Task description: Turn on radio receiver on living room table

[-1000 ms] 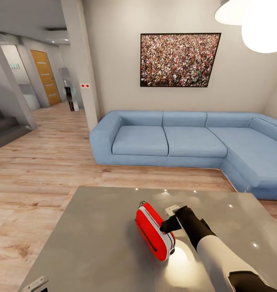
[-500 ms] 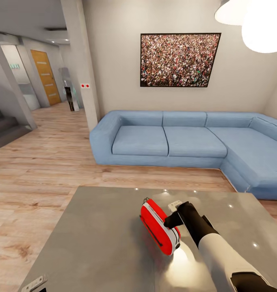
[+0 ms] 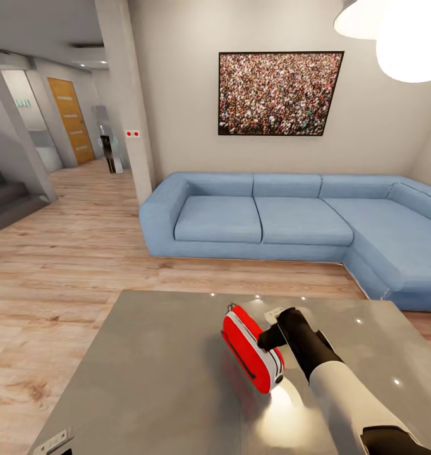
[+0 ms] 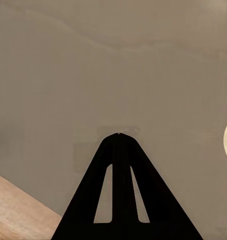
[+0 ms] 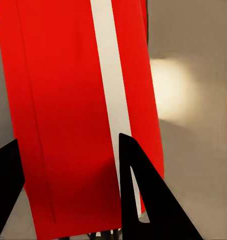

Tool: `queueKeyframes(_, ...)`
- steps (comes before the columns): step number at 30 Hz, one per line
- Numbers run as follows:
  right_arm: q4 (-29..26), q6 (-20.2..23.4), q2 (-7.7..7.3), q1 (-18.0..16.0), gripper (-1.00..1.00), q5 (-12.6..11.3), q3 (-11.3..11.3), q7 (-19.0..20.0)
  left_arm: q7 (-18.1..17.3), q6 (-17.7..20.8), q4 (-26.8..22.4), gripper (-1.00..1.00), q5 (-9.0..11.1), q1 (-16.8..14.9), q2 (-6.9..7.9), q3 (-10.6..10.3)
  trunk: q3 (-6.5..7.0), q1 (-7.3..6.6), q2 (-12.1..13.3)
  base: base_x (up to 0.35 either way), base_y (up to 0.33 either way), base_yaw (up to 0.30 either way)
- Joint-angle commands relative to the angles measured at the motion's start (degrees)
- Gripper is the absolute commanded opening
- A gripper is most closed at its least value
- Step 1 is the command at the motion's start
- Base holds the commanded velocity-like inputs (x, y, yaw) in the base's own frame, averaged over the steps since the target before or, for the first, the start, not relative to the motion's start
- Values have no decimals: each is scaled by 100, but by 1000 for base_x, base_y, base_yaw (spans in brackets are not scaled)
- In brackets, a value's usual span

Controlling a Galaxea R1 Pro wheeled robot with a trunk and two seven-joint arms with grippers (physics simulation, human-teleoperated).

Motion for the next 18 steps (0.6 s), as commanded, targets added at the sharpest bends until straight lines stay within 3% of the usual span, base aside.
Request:
queueKeyframes(1,3,11,0,-1,-100,-56,0,-1,0,1,0,-100,0,0,-3,0,0,0,0,0,0,0)
queueKeyframes(18,40,11,2,-1,-100,-66,0,-10,0,1,-1,-100,-1,0,-12,-4,0,0,0,0,0,0)
